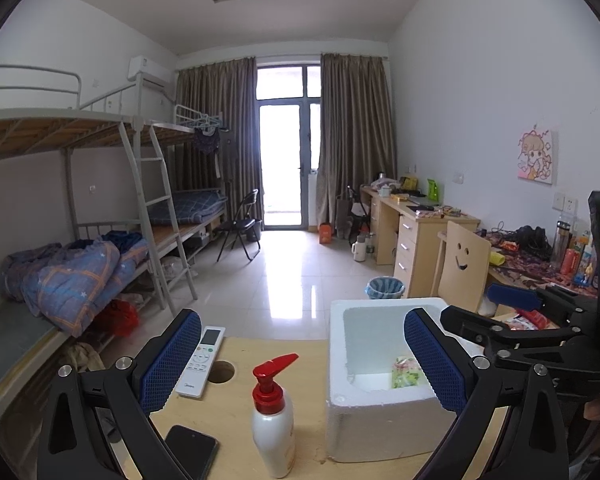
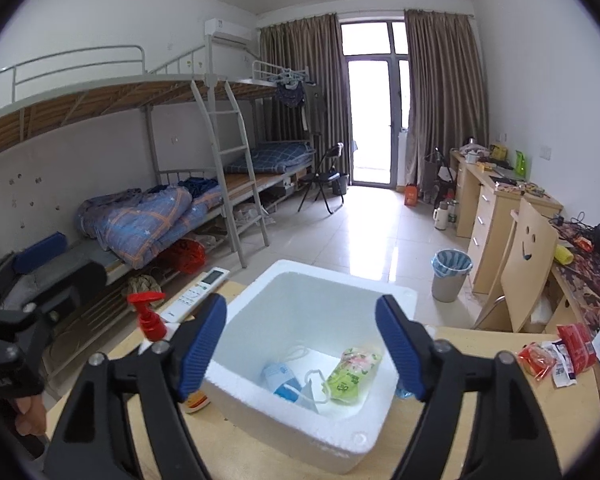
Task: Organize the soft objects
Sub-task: 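Lower the tissue packet into the foam box and open the right tool, then move both tools back from the box toward the remaining soft items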
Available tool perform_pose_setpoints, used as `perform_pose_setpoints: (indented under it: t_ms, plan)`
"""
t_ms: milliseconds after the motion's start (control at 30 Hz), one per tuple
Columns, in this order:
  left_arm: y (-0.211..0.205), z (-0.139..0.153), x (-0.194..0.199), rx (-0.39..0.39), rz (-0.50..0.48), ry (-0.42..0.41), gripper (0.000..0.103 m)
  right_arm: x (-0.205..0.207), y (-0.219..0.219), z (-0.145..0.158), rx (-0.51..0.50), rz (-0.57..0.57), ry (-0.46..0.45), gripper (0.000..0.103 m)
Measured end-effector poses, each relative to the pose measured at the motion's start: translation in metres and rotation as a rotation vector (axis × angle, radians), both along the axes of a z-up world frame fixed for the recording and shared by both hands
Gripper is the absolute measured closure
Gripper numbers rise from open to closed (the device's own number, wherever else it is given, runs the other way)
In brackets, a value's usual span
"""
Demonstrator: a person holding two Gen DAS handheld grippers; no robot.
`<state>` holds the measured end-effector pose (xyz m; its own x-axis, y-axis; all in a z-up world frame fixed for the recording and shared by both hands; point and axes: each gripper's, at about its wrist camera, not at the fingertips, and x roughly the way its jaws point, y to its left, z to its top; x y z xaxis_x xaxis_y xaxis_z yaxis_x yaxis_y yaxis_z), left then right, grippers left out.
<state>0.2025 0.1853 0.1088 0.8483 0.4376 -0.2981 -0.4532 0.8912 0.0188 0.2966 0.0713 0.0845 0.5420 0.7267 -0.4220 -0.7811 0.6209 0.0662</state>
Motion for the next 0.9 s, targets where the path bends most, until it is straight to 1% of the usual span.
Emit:
perform_pose_setpoints:
  t_ms: [133, 233, 333, 400, 500, 600, 800, 900]
  plan:
    - [-0.013, 0.004, -0.009, 0.015, -0.007, -0.004, 0.001, -0.016, -0.015, 0.009, 0.018, 0.008, -0.015, 0.019]
    - [-0.021, 0.008, -0.016, 0.023, -0.010, -0.006, 0.001, -0.029, -0.024, 0.013, 0.021, 0.010, -0.020, 0.015]
    - [-0.028, 0.012, -0.026, 0.023, -0.021, -0.021, 0.001, -0.039, -0.033, 0.017, 0.022, -0.033, -0.052, 0.008]
    - [-0.033, 0.016, -0.033, 0.023, -0.020, -0.030, 0.001, -0.045, -0.043, 0.020, 0.031, -0.057, -0.064, 0.000]
    - [-0.041, 0.022, -0.045, 0.023, -0.017, -0.044, 0.001, -0.055, -0.055, 0.024, 0.033, -0.071, -0.083, 0.000]
    - [-0.052, 0.025, -0.056, 0.042, -0.021, -0.053, 0.001, -0.065, -0.061, 0.026, 0.030, -0.085, -0.101, 0.000]
    - [-0.072, 0.021, -0.084, 0.053, -0.040, -0.060, 0.001, -0.092, -0.088, 0.028, 0.055, -0.102, -0.137, 0.000]
    - [-0.082, 0.020, -0.095, 0.061, -0.048, -0.069, 0.001, -0.101, -0.100, 0.027, 0.072, -0.112, -0.140, 0.000]
